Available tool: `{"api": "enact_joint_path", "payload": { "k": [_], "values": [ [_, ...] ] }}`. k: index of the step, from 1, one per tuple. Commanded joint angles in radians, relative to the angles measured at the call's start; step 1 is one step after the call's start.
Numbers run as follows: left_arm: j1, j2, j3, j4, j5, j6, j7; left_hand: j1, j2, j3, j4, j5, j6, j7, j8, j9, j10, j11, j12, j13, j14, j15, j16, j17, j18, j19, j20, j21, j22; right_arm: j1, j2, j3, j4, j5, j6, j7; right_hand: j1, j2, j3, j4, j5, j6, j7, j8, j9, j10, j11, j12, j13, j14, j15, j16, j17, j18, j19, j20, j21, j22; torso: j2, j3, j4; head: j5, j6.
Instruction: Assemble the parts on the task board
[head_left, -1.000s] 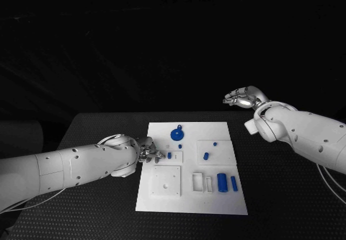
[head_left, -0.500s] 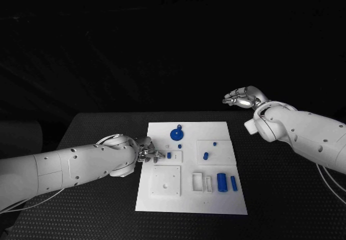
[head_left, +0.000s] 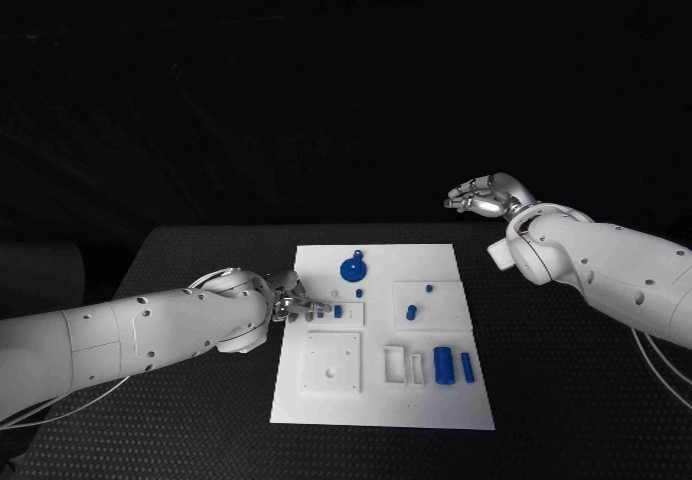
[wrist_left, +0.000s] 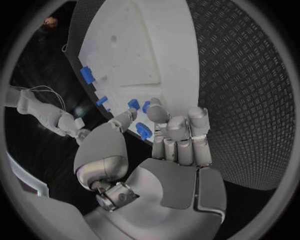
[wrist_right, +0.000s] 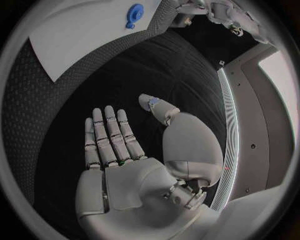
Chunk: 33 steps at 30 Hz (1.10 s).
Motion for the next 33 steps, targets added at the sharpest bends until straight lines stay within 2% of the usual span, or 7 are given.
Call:
{"api": "enact_joint_path", "payload": {
  "k": [1, 10, 14, 17, 22, 27, 33],
  "values": [
    [0.0, 0.003, 0.005, -0.001, 0.034, -0.054, 0.007, -0.011, -0.016, -0.004, 0.026, -0.004, -0.018, 0.007, -0.009, -0.005, -0.005, 0.008, -0.009, -0.004, -0.001, 0.008, -0.01, -0.003, 0.013, -0.01, -0.088, -0.007, -0.002, -0.001, 0.0, 0.0, 0.001, -0.008, 0.012, 0.005, 0.003, 0.0, 0.0, 0.002, 0.003, -0.008, 0.03, 0.006, -0.001, 0.007, 0.001, -0.007, -0.001, -0.01, 0.0, 0.003, -0.001, -0.013, -0.008, 0.0, -0.004, 0.002, 0.0, 0.0008, -0.0009, 0.0, 0.002],
    [0.0, -0.007, 0.026, -0.002, 0.07, -0.116, 0.039, -0.014, 0.019, 0.0, 0.094, -0.004, -0.033, 0.012, -0.021, -0.012, -0.012, 0.013, -0.02, -0.011, -0.006, 0.013, -0.021, -0.01, 0.013, -0.015, -0.088, -0.011, -0.004, -0.001, -0.001, 0.0, 0.001, -0.008, 0.012, 0.005, 0.003, 0.0, -0.001, 0.002, 0.004, -0.008, 0.03, 0.006, -0.001, 0.008, 0.001, -0.007, -0.001, -0.01, 0.0, 0.003, -0.002, -0.013, -0.008, 0.0, -0.005, 0.003, 0.0, 0.0015, 0.0002, -0.001, 0.001],
    [0.001, -0.012, 0.039, -0.001, 0.122, -0.198, 0.14, 0.032, 0.096, -0.034, 0.081, -0.001, -0.08, 0.034, -0.042, -0.03, -0.079, 0.035, -0.074, -0.035, -0.059, 0.035, -0.083, -0.04, 0.001, -0.068, -0.074, -0.044, -0.011, -0.001, -0.003, 0.0, 0.0, -0.008, 0.01, 0.005, 0.003, 0.001, 0.0, 0.002, 0.005, -0.008, 0.03, 0.006, -0.001, 0.008, 0.001, -0.007, -0.001, -0.011, 0.0, 0.004, -0.002, -0.014, -0.009, 0.0, -0.005, 0.003, 0.0, 0.0012, 0.0001, -0.004, 0.002],
    [0.006, -0.011, 0.042, 0.002, 0.119, -0.226, 0.175, 0.125, 0.16, -0.039, 0.006, 0.017, -0.154, 0.073, -0.073, -0.053, -0.189, 0.076, -0.173, -0.083, -0.157, 0.088, -0.193, -0.09, -0.031, -0.174, -0.039, -0.128, -0.04, -0.001, -0.002, 0.0, -0.001, -0.008, 0.01, 0.005, 0.003, 0.001, 0.0, 0.002, 0.005, -0.008, 0.03, 0.006, -0.001, 0.008, 0.001, -0.007, -0.001, -0.011, 0.0, 0.004, -0.002, -0.014, -0.009, -0.001, -0.005, 0.004, -0.001, 0.0012, 0.0007, -0.004, 0.004],
    [0.021, -0.003, 0.043, 0.006, 0.089, -0.243, 0.265, 0.297, 0.198, -0.045, -0.199, 0.098, -0.197, 0.115, -0.085, -0.11, -0.246, 0.125, -0.294, -0.146, -0.217, 0.15, -0.314, -0.148, -0.075, -0.242, 0.009, -0.225, -0.084, -0.001, 0.0, 0.0, -0.002, -0.008, 0.011, 0.005, 0.003, 0.001, 0.0, 0.002, 0.005, -0.008, 0.03, 0.006, -0.001, 0.008, 0.001, -0.007, -0.001, -0.011, 0.0, 0.004, -0.002, -0.014, -0.009, -0.001, -0.005, 0.004, 0.001, 0.0014, -0.0013, -0.005, 0.005],
    [0.028, 0.023, 0.044, -0.009, 0.028, -0.251, 0.376, 0.434, 0.164, -0.018, -0.367, 0.098, -0.221, 0.135, -0.101, -0.182, -0.316, 0.174, -0.415, -0.219, -0.262, 0.189, -0.361, -0.168, -0.081, -0.28, 0.045, -0.269, -0.09, -0.001, 0.003, 0.0, -0.004, -0.008, 0.012, 0.005, 0.003, 0.001, 0.0, 0.002, 0.006, -0.008, 0.03, 0.006, -0.001, 0.008, 0.001, -0.007, -0.001, -0.011, 0.0, 0.004, -0.003, -0.014, -0.009, -0.001, -0.005, 0.005, 0.001, 0.0016, -0.0022, -0.006, 0.006],
    [0.029, 0.051, 0.044, -0.027, -0.105, -0.244, 0.463, 0.518, 0.104, -0.019, -0.387, 0.049, -0.21, 0.131, -0.114, -0.252, -0.309, 0.199, -0.539, -0.289, -0.272, 0.204, -0.372, -0.171, -0.074, -0.284, 0.061, -0.287, -0.078, -0.001, 0.005, 0.0, -0.006, -0.008, 0.013, 0.005, 0.003, 0.002, 0.0, 0.002, 0.006, -0.008, 0.03, 0.007, -0.002, 0.008, 0.001, -0.007, -0.001, -0.011, 0.0, 0.005, -0.003, -0.014, -0.009, -0.001, -0.006, 0.005, 0.001, 0.0024, -0.0026, -0.008, 0.01]
  ]
}}
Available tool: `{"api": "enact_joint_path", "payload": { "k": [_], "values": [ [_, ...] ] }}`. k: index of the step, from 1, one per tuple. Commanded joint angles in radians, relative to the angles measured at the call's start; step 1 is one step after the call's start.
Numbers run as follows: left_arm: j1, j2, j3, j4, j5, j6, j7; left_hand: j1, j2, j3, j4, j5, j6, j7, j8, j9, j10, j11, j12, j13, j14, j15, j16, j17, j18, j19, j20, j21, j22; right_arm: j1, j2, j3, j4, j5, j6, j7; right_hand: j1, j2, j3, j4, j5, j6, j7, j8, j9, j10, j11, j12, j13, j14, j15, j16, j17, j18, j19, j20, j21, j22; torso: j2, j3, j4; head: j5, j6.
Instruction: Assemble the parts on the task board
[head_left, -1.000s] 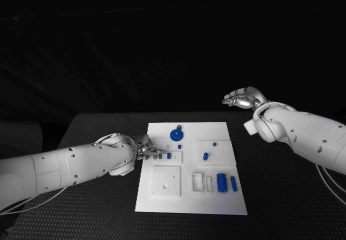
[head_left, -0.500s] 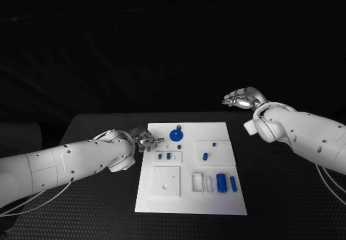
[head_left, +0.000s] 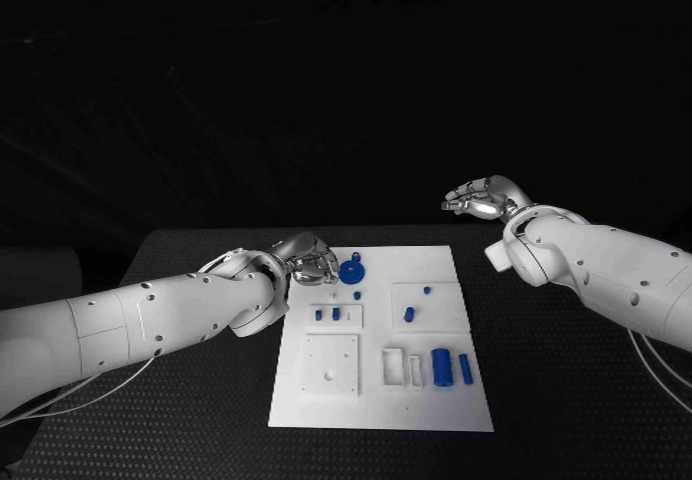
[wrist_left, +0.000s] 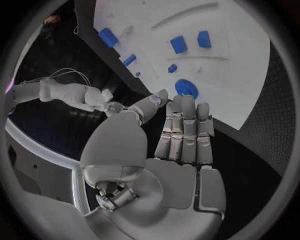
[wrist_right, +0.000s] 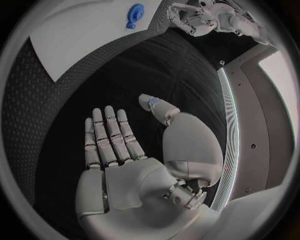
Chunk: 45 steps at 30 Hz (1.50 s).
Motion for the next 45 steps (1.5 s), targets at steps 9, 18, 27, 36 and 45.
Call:
{"api": "enact_joint_path", "payload": {
  "k": [9, 18, 27, 36, 45],
  "values": [
    [0.002, 0.068, 0.0, -0.052, -0.295, 0.003, 0.121, 0.055, -0.045, -0.01, -0.001, -0.021, -0.012, -0.017, -0.023, -0.046, -0.021, 0.019, -0.109, -0.05, 0.017, 0.012, 0.018, 0.011, 0.007, 0.012, -0.028, 0.002, 0.019, 0.0, 0.005, 0.0, -0.001, -0.007, 0.012, 0.006, 0.003, 0.002, 0.0, 0.002, 0.007, -0.008, 0.03, 0.007, -0.002, 0.008, 0.001, -0.003, -0.001, -0.008, -0.003, 0.005, -0.001, -0.014, -0.009, -0.001, -0.006, 0.002, 0.0, -0.0006, 0.002, -0.002, 0.009],
    [0.003, 0.128, -0.002, -0.106, -0.419, 0.096, 0.085, 0.054, -0.067, -0.021, 0.015, -0.02, -0.023, -0.018, -0.034, -0.077, -0.022, 0.018, -0.183, -0.076, 0.042, 0.008, 0.081, 0.04, 0.024, 0.051, -0.032, 0.031, 0.05, 0.0, 0.012, 0.0, -0.002, -0.007, 0.012, 0.006, 0.003, 0.003, 0.0, 0.002, 0.007, -0.008, 0.03, 0.007, -0.002, 0.008, 0.001, -0.003, -0.001, -0.008, -0.003, 0.005, -0.002, -0.014, -0.009, -0.001, -0.006, 0.002, 0.001, -0.0006, 0.0, 0.001, 0.013],
    [0.001, 0.165, -0.003, -0.152, -0.427, 0.106, 0.095, 0.055, -0.066, -0.018, 0.033, -0.019, -0.025, -0.012, -0.036, -0.093, -0.007, 0.017, -0.212, -0.082, 0.051, 0.006, 0.111, 0.05, 0.032, 0.065, -0.033, 0.043, 0.065, 0.0, 0.018, 0.0, -0.003, -0.007, 0.013, 0.007, 0.002, 0.003, 0.0, 0.002, 0.007, -0.008, 0.03, 0.007, -0.002, 0.009, 0.001, -0.004, -0.001, -0.008, -0.003, 0.006, -0.002, -0.014, -0.009, -0.001, -0.006, 0.003, 0.002, -0.0008, 0.0003, -0.004, 0.015],
    [0.001, 0.179, -0.005, -0.173, -0.428, 0.14, 0.088, 0.055, -0.06, -0.02, 0.037, -0.011, -0.02, -0.01, -0.032, -0.099, 0.0, 0.018, -0.226, -0.084, 0.051, 0.006, 0.125, 0.054, 0.036, 0.07, -0.033, 0.048, 0.074, 0.0, 0.02, 0.0, -0.003, -0.007, 0.012, 0.008, 0.002, 0.003, 0.0, 0.002, 0.008, -0.008, 0.03, 0.007, -0.003, 0.009, 0.001, -0.004, -0.001, -0.008, -0.003, 0.006, -0.002, -0.014, -0.009, -0.001, -0.007, 0.005, 0.0, -0.0007, 0.0024, -0.005, 0.013],
    [-0.007, 0.191, -0.017, -0.197, -0.434, 0.168, 0.085, 0.056, -0.053, -0.022, 0.038, -0.006, -0.014, -0.008, -0.029, -0.107, 0.001, 0.019, -0.243, -0.087, 0.051, 0.007, 0.144, 0.059, 0.039, 0.073, -0.033, 0.056, 0.085, 0.0, 0.023, 0.0, -0.001, -0.007, 0.013, 0.008, 0.002, 0.003, -0.001, 0.002, 0.008, -0.009, 0.03, 0.007, -0.003, 0.009, 0.001, -0.004, -0.001, -0.008, -0.003, 0.007, -0.003, -0.014, -0.009, -0.001, -0.007, 0.006, 0.001, -0.0013, 0.0018, -0.006, 0.012]
  ]
}}
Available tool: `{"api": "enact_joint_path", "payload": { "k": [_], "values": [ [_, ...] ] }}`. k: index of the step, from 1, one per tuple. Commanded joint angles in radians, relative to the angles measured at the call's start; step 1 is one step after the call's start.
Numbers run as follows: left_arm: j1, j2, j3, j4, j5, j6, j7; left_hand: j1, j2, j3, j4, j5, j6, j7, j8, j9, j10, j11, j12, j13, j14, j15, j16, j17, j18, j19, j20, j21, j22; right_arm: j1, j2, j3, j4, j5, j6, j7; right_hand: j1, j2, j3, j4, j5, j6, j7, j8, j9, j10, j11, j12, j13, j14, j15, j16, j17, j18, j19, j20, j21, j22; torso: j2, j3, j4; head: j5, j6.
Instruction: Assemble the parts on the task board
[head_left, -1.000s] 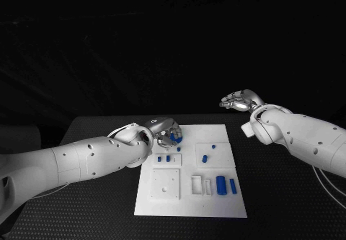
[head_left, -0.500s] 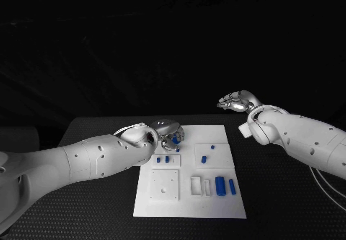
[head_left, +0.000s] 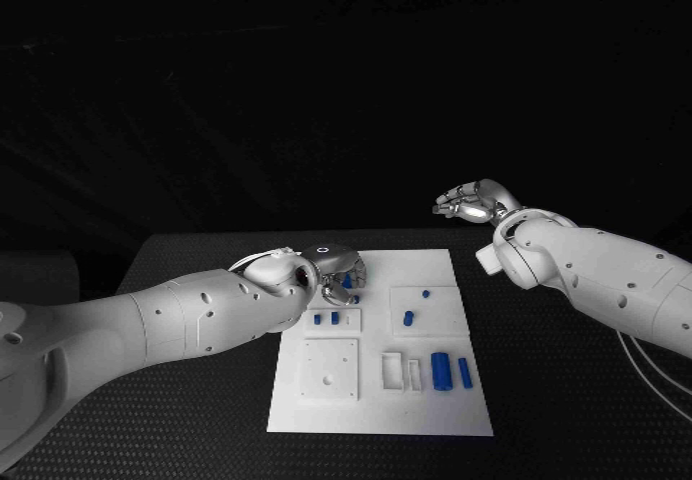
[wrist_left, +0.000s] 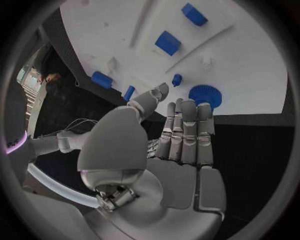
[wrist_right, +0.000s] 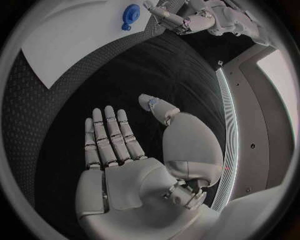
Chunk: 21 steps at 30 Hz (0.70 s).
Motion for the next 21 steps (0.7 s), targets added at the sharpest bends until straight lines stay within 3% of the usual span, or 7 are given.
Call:
{"api": "enact_joint_path", "payload": {
  "k": [1, 8, 18, 21],
  "values": [
    [-0.005, 0.01, -0.001, -0.011, -0.013, 0.031, 0.001, 0.003, 0.007, -0.001, 0.006, 0.004, 0.007, 0.004, 0.006, -0.002, 0.006, 0.003, -0.008, -0.002, 0.005, 0.0, 0.008, 0.002, 0.022, 0.005, -0.015, 0.007, 0.003, 0.0, 0.002, 0.0, 0.001, -0.007, 0.011, 0.008, 0.002, 0.003, -0.001, 0.002, 0.004, -0.005, 0.034, 0.004, -0.001, 0.009, 0.001, -0.004, -0.001, -0.005, 0.001, 0.007, -0.001, -0.014, -0.009, -0.001, -0.003, 0.002, 0.0, -0.0002, -0.0005, -0.001, -0.001],
    [-0.016, 0.022, -0.002, -0.026, -0.013, 0.019, 0.007, 0.004, 0.013, -0.003, 0.006, 0.008, 0.009, 0.007, 0.008, -0.008, 0.016, 0.003, -0.017, -0.001, 0.009, 0.0, 0.028, 0.007, 0.027, 0.012, -0.015, 0.015, 0.012, 0.0, 0.004, 0.0, 0.001, -0.007, 0.012, 0.008, 0.001, 0.003, -0.001, 0.002, 0.005, -0.005, 0.034, 0.004, -0.001, 0.009, 0.001, -0.004, -0.001, -0.005, 0.001, 0.007, -0.002, -0.014, -0.009, -0.001, -0.004, 0.003, 0.001, -0.0001, -0.0015, -0.001, -0.001],
    [-0.017, 0.031, -0.001, -0.047, -0.013, 0.025, 0.006, 0.004, 0.019, -0.002, 0.008, 0.009, 0.01, 0.008, 0.009, -0.012, 0.023, 0.002, -0.021, -0.001, 0.013, -0.001, 0.041, 0.01, 0.03, 0.017, -0.016, 0.019, 0.015, 0.0, 0.007, 0.0, 0.0, -0.007, 0.013, 0.008, 0.001, 0.004, -0.001, 0.002, 0.005, -0.005, 0.034, 0.004, -0.001, 0.009, 0.001, -0.005, -0.001, -0.005, 0.001, 0.008, -0.002, -0.015, -0.009, -0.001, -0.004, 0.003, -0.001, 0.0003, 0.0005, -0.003, -0.002],
    [-0.022, 0.035, -0.001, -0.055, -0.013, 0.028, 0.008, 0.002, 0.031, 0.001, 0.013, 0.011, 0.011, 0.011, 0.01, -0.015, 0.028, 0.002, -0.024, 0.0, 0.015, -0.001, 0.047, 0.011, 0.031, 0.021, -0.016, 0.02, 0.016, 0.0, 0.008, 0.0, -0.001, -0.007, 0.013, 0.008, 0.001, 0.004, -0.001, 0.002, 0.005, -0.005, 0.034, 0.004, -0.001, 0.009, 0.001, -0.005, -0.001, -0.005, 0.001, 0.008, -0.002, -0.015, -0.009, -0.001, -0.004, 0.003, -0.001, 0.0004, 0.0001, -0.003, -0.002]
  ]
}}
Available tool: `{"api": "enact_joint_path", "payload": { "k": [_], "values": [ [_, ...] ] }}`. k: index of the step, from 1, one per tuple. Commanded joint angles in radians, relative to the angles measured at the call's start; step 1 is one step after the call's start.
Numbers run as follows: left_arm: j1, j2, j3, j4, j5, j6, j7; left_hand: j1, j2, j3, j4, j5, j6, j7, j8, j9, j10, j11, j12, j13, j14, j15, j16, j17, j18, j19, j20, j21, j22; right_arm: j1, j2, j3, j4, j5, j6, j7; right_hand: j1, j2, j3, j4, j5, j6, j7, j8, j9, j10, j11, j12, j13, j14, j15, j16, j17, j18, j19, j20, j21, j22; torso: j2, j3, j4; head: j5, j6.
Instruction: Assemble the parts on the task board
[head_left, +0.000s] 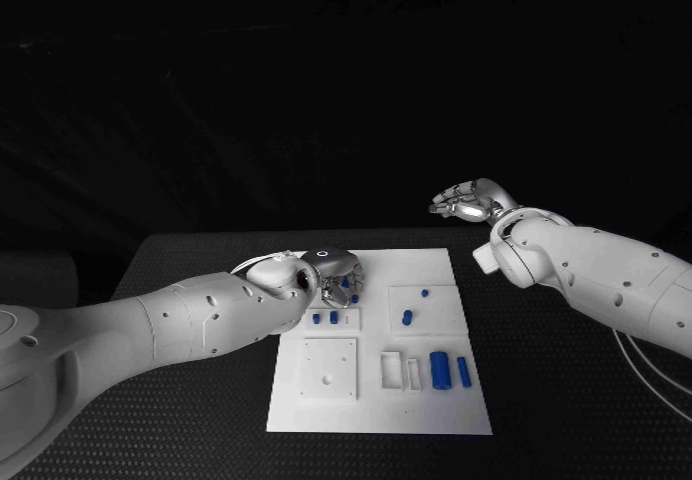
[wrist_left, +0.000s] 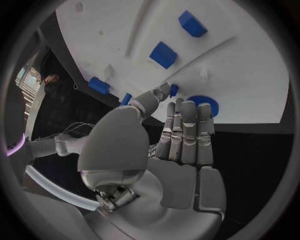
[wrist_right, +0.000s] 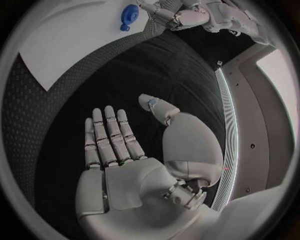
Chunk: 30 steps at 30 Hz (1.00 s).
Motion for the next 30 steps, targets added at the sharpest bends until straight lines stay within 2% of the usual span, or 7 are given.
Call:
{"api": "enact_joint_path", "payload": {
  "k": [1, 11, 20, 25, 30],
  "values": [
    [-0.006, 0.009, 0.0, -0.008, -0.007, 0.015, 0.008, 0.0, 0.012, 0.0, 0.008, 0.007, 0.005, 0.005, 0.007, -0.002, 0.01, 0.001, -0.005, 0.001, 0.009, 0.0, 0.006, 0.001, 0.031, 0.01, -0.012, 0.004, 0.016, 0.0, 0.002, 0.0, 0.0, -0.007, 0.012, 0.008, 0.001, 0.004, -0.001, 0.002, 0.005, -0.005, 0.034, 0.004, -0.002, 0.009, 0.001, -0.005, -0.001, -0.005, 0.001, 0.004, -0.001, -0.015, -0.009, -0.001, -0.004, 0.002, -0.001, 0.0005, 0.0005, 0.001, 0.0],
    [-0.032, 0.033, 0.001, -0.049, -0.005, 0.011, 0.017, -0.006, 0.032, 0.002, 0.015, 0.01, 0.007, 0.011, 0.008, -0.007, 0.018, 0.002, -0.012, 0.001, 0.008, 0.001, 0.013, -0.001, 0.033, 0.01, -0.011, 0.004, 0.017, 0.0, 0.004, 0.0, 0.0, -0.007, 0.013, 0.009, 0.001, 0.004, -0.001, 0.003, 0.005, -0.005, 0.034, 0.004, -0.002, 0.009, 0.001, -0.005, -0.001, -0.006, 0.001, 0.004, -0.002, -0.015, -0.009, -0.001, -0.004, 0.003, 0.0, -0.0001, -0.0003, 0.0, 0.001],
    [-0.039, 0.045, 0.001, -0.062, 0.0, 0.024, 0.016, -0.011, 0.038, 0.002, 0.02, 0.011, 0.004, 0.014, 0.006, -0.013, 0.022, 0.002, -0.017, 0.001, 0.012, 0.002, 0.02, -0.002, 0.035, 0.014, -0.011, 0.005, 0.017, 0.0, 0.004, 0.0, 0.002, -0.007, 0.013, 0.009, 0.0, 0.005, -0.001, 0.003, 0.005, -0.005, 0.034, 0.005, -0.002, 0.009, 0.001, -0.005, -0.001, -0.006, 0.001, 0.005, -0.002, -0.015, -0.009, -0.001, -0.005, 0.004, 0.0, 0.001, 0.0002, -0.001, 0.001],
    [-0.039, 0.047, 0.001, -0.064, 0.0, 0.034, 0.011, -0.011, 0.048, 0.001, 0.02, 0.011, 0.011, 0.016, 0.01, -0.016, 0.035, 0.0, -0.019, 0.004, 0.021, 0.0, 0.033, -0.001, 0.039, 0.024, -0.013, 0.011, 0.019, 0.0, 0.004, 0.0, 0.002, -0.007, 0.013, 0.009, 0.0, 0.005, -0.001, 0.003, 0.005, -0.005, 0.034, 0.005, -0.002, 0.009, 0.001, -0.005, -0.001, -0.006, 0.001, 0.005, -0.002, -0.015, -0.009, -0.001, -0.005, 0.004, 0.0, 0.0003, 0.0005, -0.002, -0.001],
    [-0.039, 0.045, 0.001, -0.063, 0.0, 0.04, 0.006, -0.01, 0.06, -0.001, 0.019, 0.011, 0.045, 0.003, 0.029, -0.018, 0.088, -0.014, -0.005, 0.016, 0.042, -0.015, 0.059, 0.002, 0.044, 0.041, -0.021, 0.027, 0.021, 0.0, 0.003, 0.0, 0.002, -0.007, 0.014, 0.009, 0.0, 0.005, -0.001, 0.003, 0.005, -0.005, 0.034, 0.005, -0.002, 0.009, 0.001, -0.005, -0.001, -0.006, 0.001, 0.005, -0.003, -0.015, -0.009, -0.001, -0.005, 0.005, -0.001, 0.0002, 0.0007, -0.003, -0.002]
  ]
}}
